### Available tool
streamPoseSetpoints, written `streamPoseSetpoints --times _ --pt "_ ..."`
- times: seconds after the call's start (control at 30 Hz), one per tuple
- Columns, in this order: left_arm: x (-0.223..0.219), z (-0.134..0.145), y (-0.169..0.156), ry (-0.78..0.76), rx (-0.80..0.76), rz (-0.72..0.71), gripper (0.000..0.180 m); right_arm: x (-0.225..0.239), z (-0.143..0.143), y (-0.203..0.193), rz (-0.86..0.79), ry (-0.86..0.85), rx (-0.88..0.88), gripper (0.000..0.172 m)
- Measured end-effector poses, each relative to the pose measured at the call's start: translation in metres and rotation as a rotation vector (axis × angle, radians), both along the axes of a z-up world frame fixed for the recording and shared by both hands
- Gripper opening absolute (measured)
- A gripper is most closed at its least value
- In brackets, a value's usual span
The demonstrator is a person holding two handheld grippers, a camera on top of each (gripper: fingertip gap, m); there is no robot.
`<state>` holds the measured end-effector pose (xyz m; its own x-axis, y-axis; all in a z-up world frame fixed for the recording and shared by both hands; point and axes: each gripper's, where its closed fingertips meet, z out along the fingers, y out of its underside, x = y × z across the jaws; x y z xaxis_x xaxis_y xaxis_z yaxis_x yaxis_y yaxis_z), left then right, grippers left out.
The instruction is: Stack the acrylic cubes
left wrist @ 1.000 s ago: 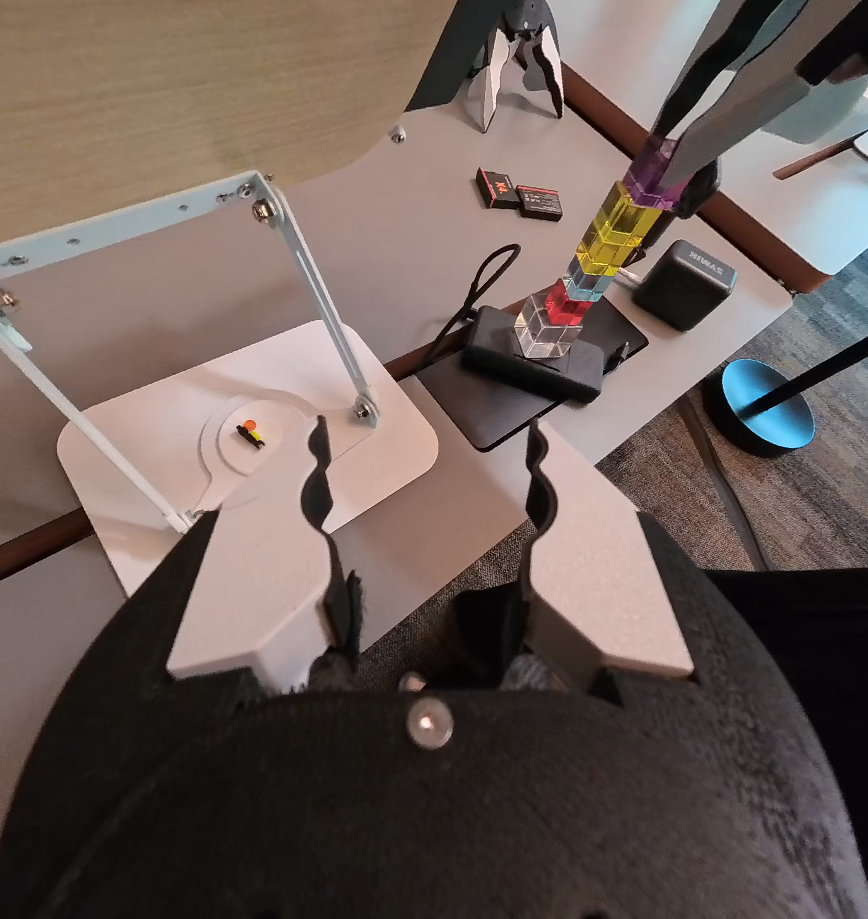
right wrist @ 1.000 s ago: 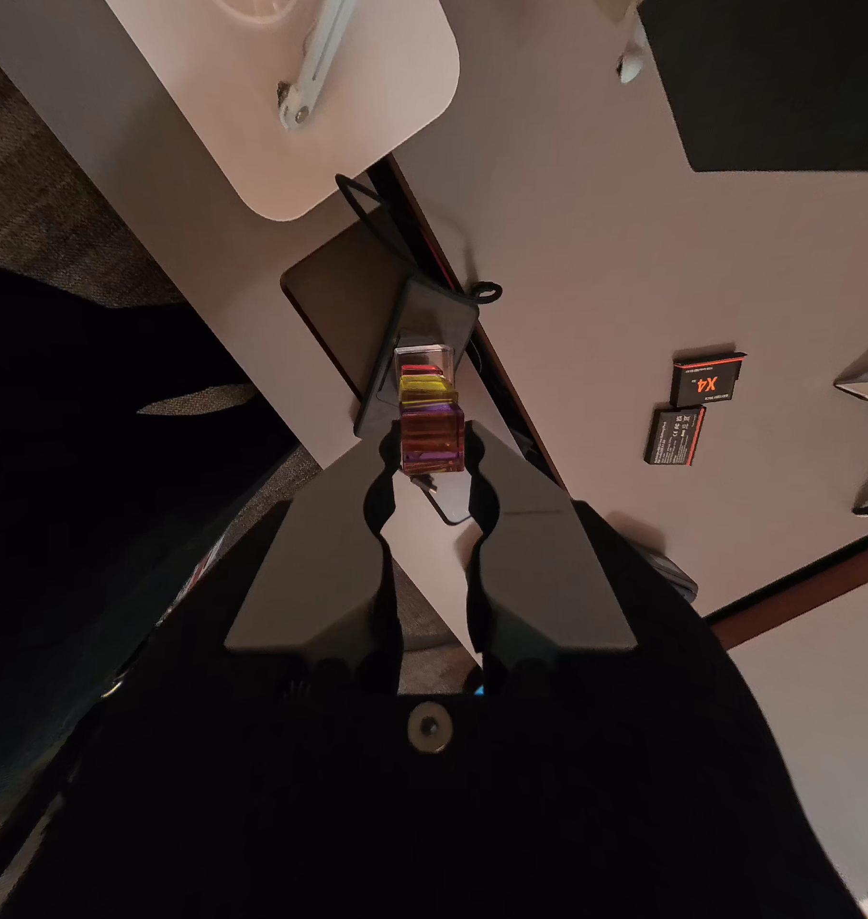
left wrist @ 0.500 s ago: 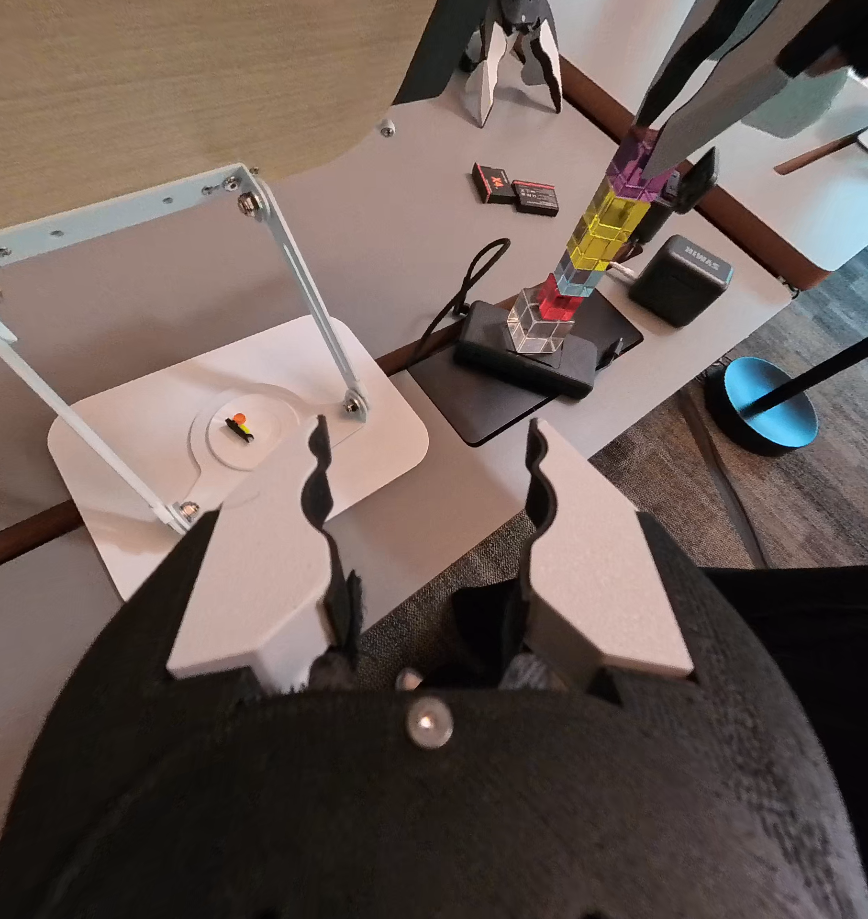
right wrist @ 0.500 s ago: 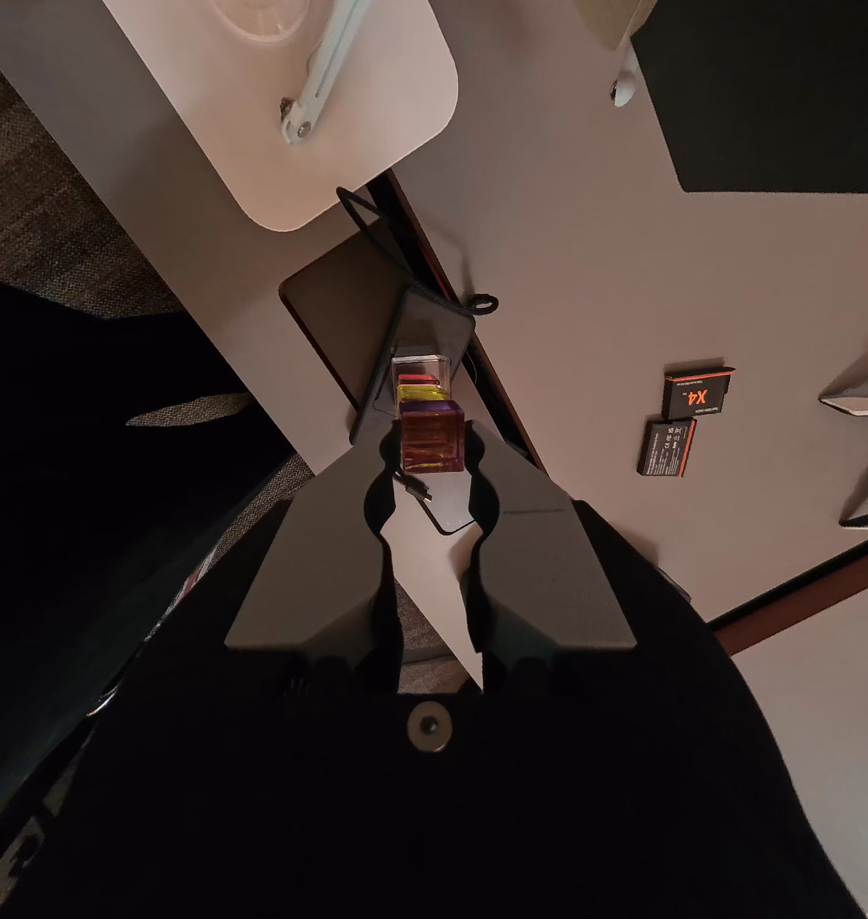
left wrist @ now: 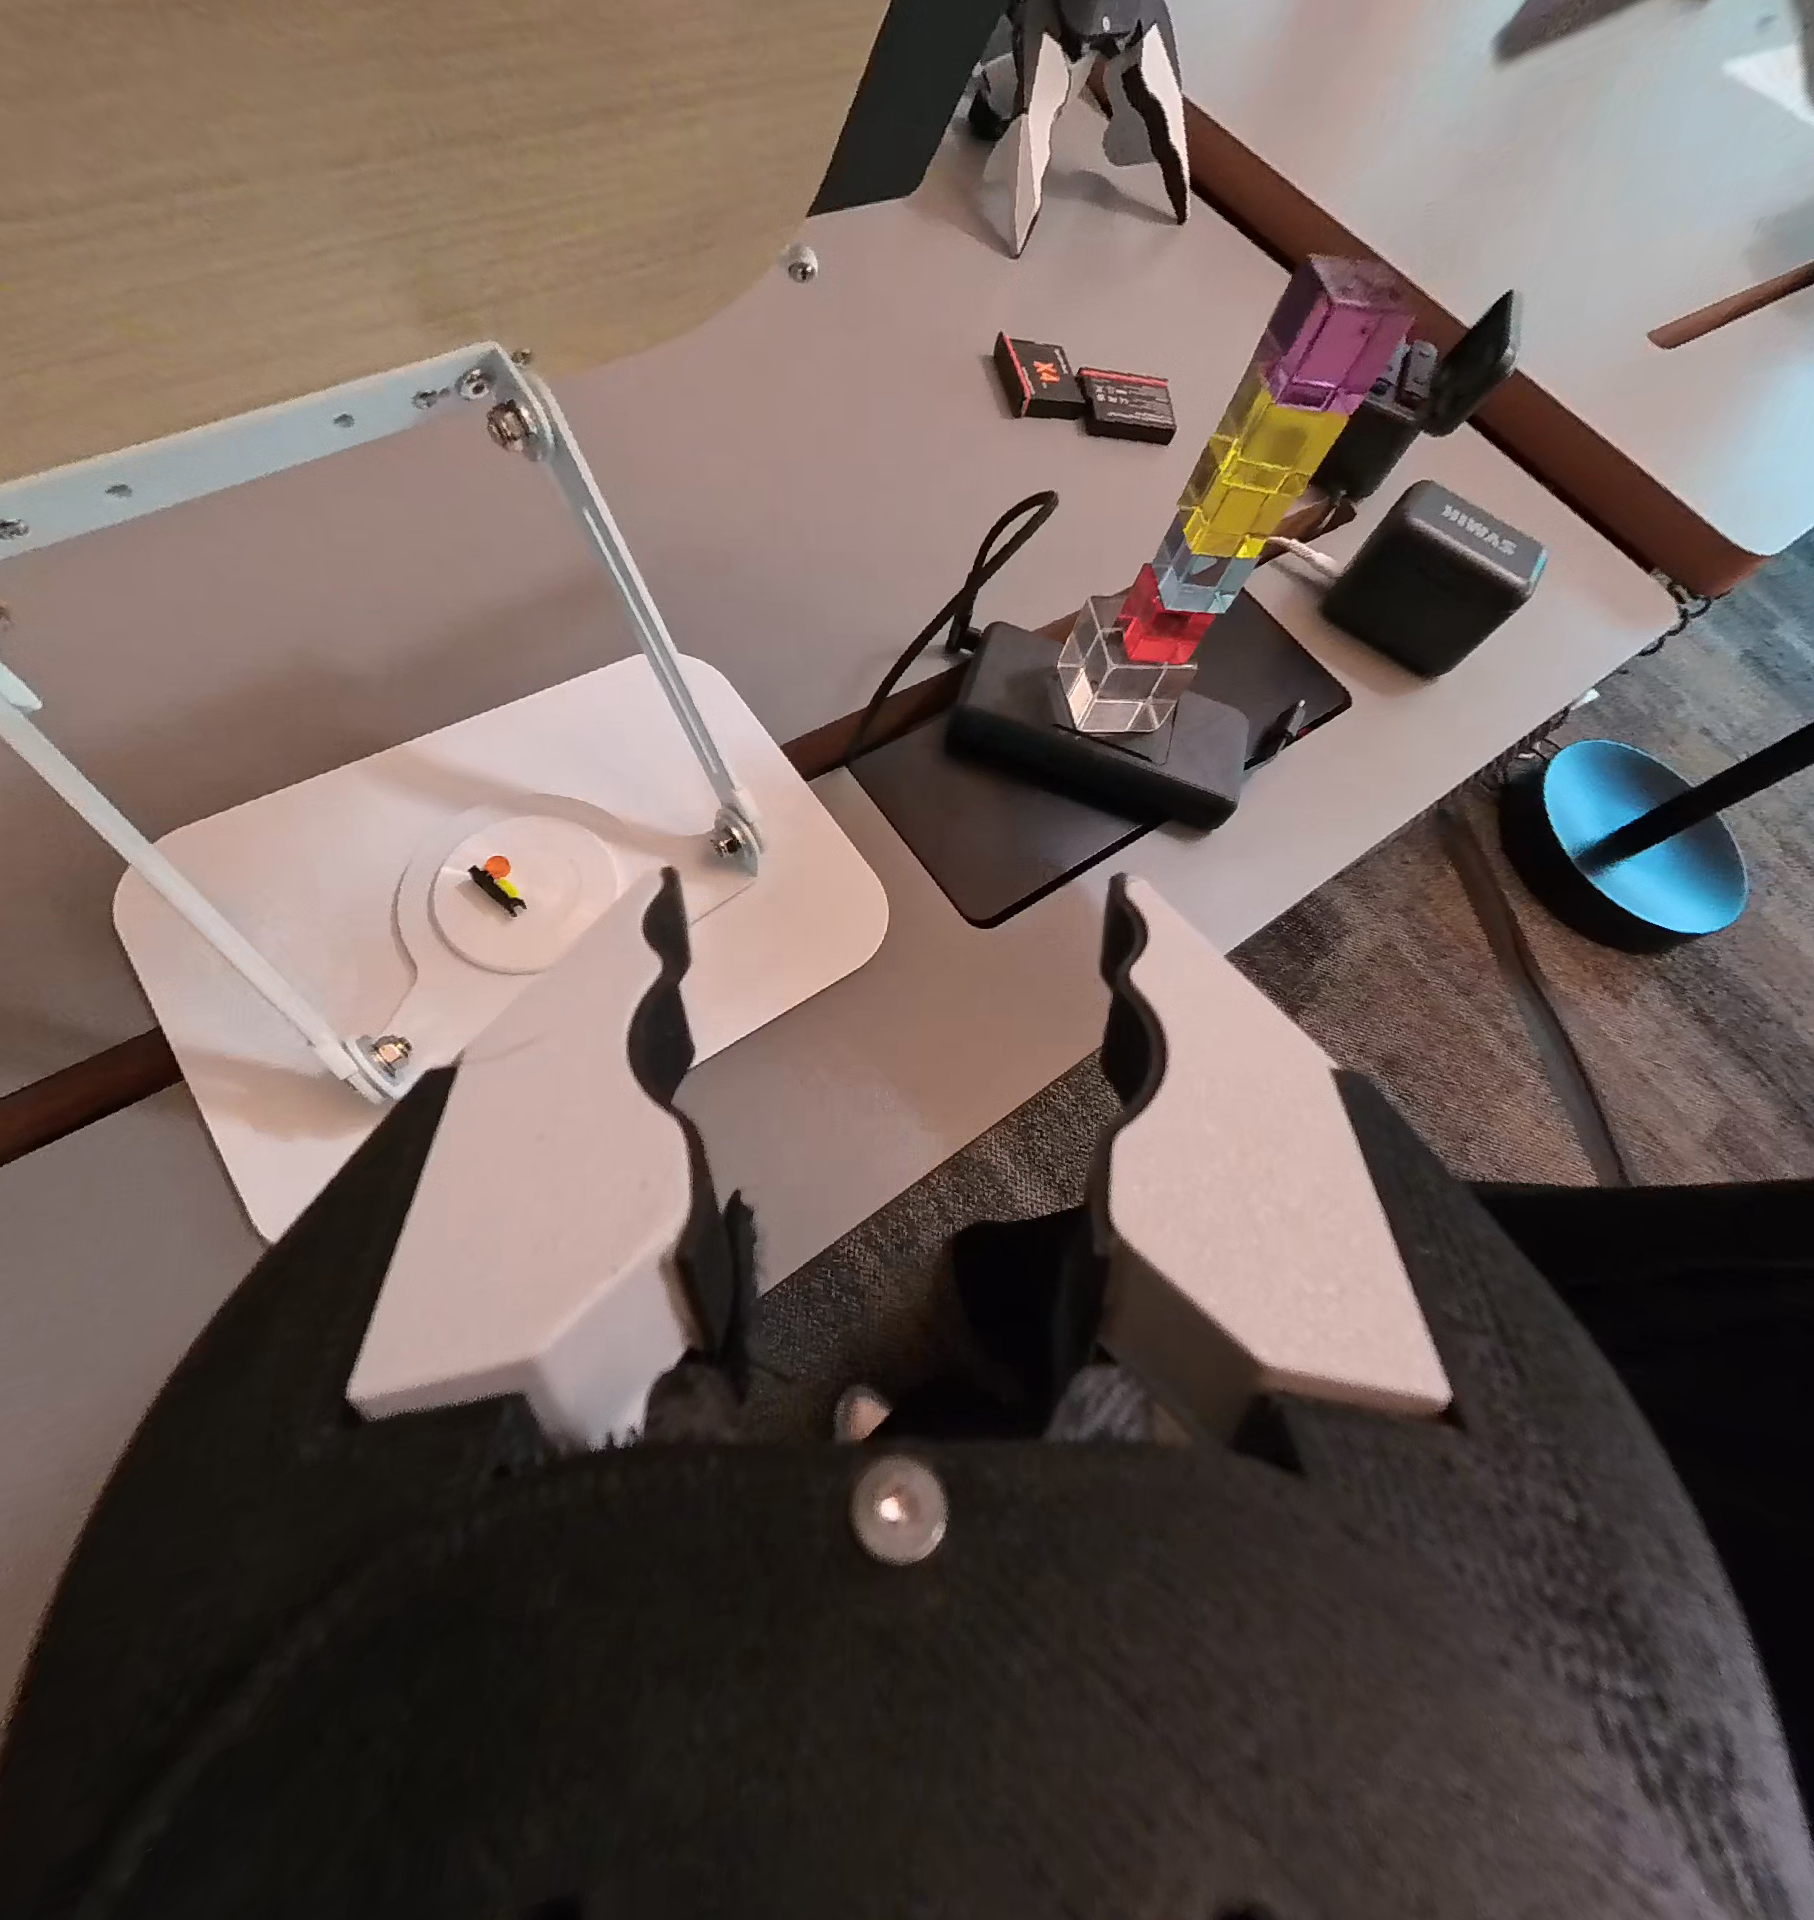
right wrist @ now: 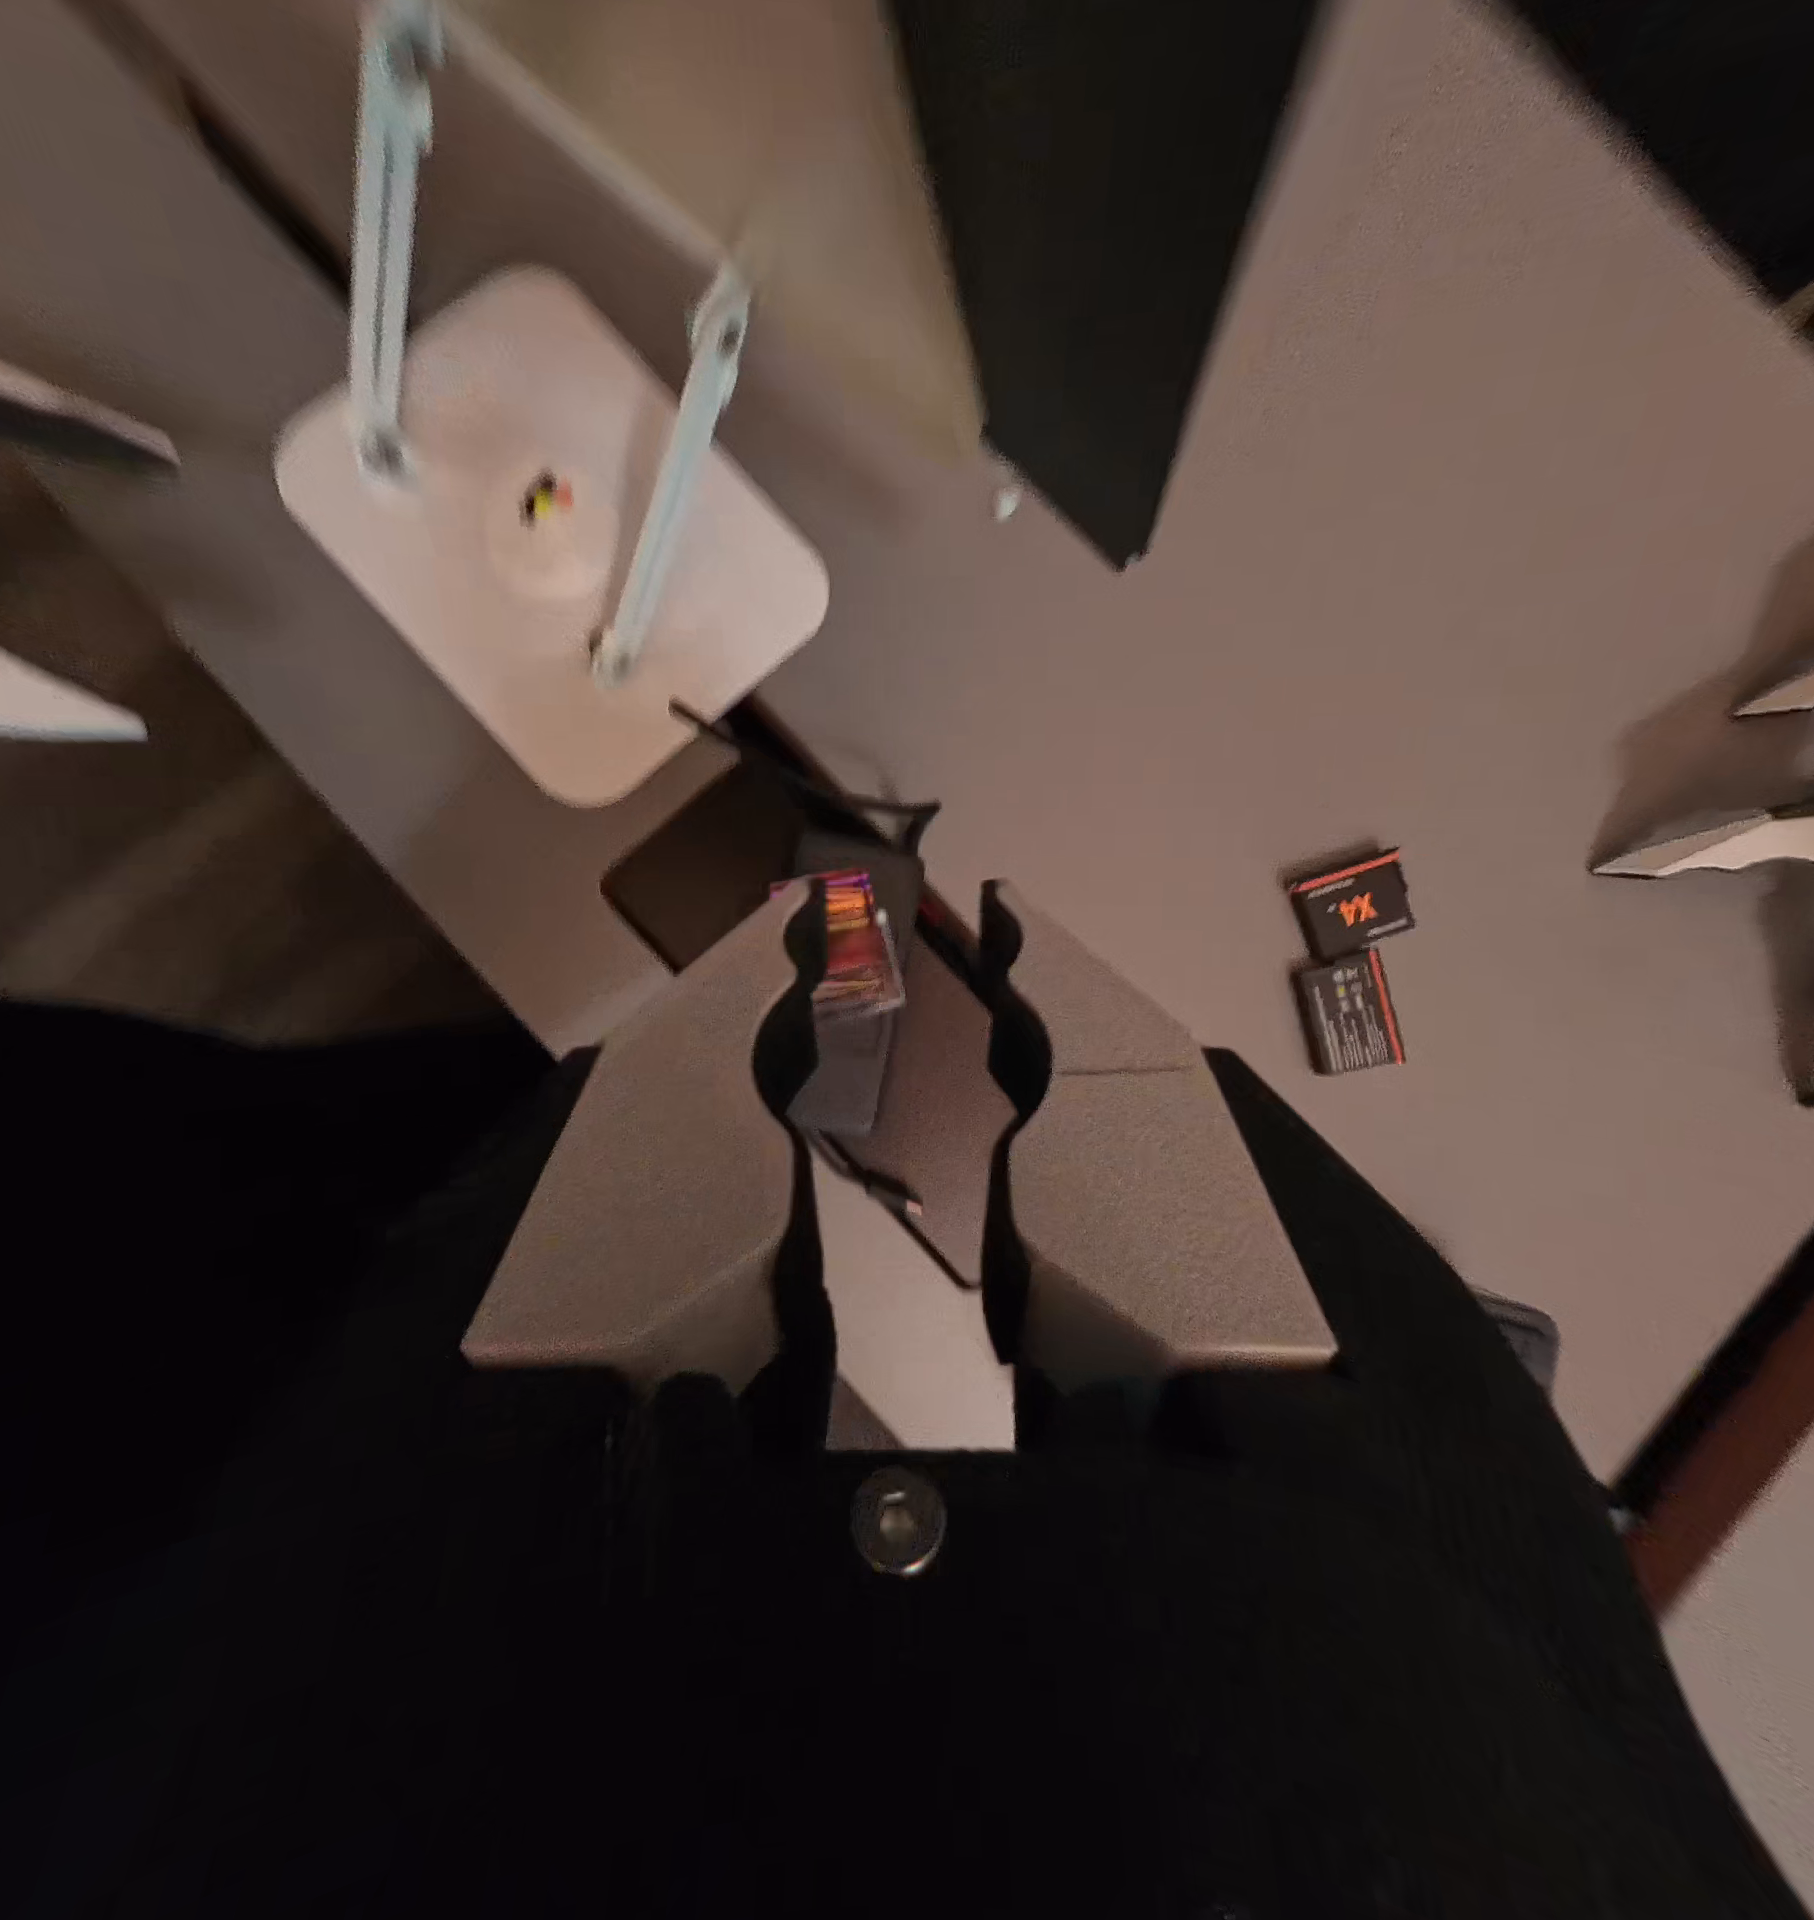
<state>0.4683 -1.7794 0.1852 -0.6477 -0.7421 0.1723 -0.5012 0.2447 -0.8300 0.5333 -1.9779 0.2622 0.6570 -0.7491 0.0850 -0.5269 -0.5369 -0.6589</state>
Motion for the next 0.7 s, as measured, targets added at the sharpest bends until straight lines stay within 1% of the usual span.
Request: streamPoseSetpoints --times 0.03,0.1,0.2,0.23,0.27,0.3,0.33,0.37,0.4,0.47,0.57,0.7 --pt "0.0 0.0 0.0 0.0 0.003 0.002 0.08 0.0 0.005 -0.006 -0.033 -0.055 0.054 0.022" --pt "-0.001 0.0 0.001 0.0 0.014 0.004 0.08 -0.005 0.006 -0.021 -0.103 -0.157 0.128 0.018" --pt "0.001 0.003 0.002 -0.009 0.024 0.014 0.079 -0.019 -0.011 -0.038 -0.205 -0.292 0.199 0.011" --pt "0.002 0.004 0.002 -0.013 0.023 0.019 0.079 -0.025 -0.016 -0.045 -0.238 -0.362 0.198 0.009" --pt "0.003 0.006 0.002 -0.018 0.022 0.021 0.079 -0.03 -0.017 -0.054 -0.274 -0.473 0.174 0.007" --pt "0.004 0.008 0.001 -0.023 0.023 0.019 0.079 -0.035 -0.016 -0.064 -0.305 -0.594 0.125 0.004" --pt "0.005 0.01 0.0 -0.027 0.029 0.015 0.079 -0.039 -0.019 -0.07 -0.315 -0.672 0.062 0.0" --pt "0.005 0.011 -0.001 -0.032 0.039 0.009 0.079 -0.042 -0.029 -0.07 -0.302 -0.677 0.009 0.0" --pt "0.005 0.012 -0.002 -0.037 0.051 0.003 0.078 -0.044 -0.043 -0.066 -0.285 -0.63 -0.018 0.001" --pt "0.005 0.014 -0.004 -0.047 0.07 -0.01 0.078 -0.047 -0.062 -0.057 -0.261 -0.553 -0.018 0.003" --pt "0.006 0.016 -0.008 -0.054 0.079 -0.017 0.078 -0.052 -0.078 -0.036 -0.195 -0.488 0.047 0.003" --pt "0.007 0.02 -0.009 -0.064 0.082 -0.013 0.078 -0.064 -0.109 0.001 -0.06 -0.309 0.159 0.0"
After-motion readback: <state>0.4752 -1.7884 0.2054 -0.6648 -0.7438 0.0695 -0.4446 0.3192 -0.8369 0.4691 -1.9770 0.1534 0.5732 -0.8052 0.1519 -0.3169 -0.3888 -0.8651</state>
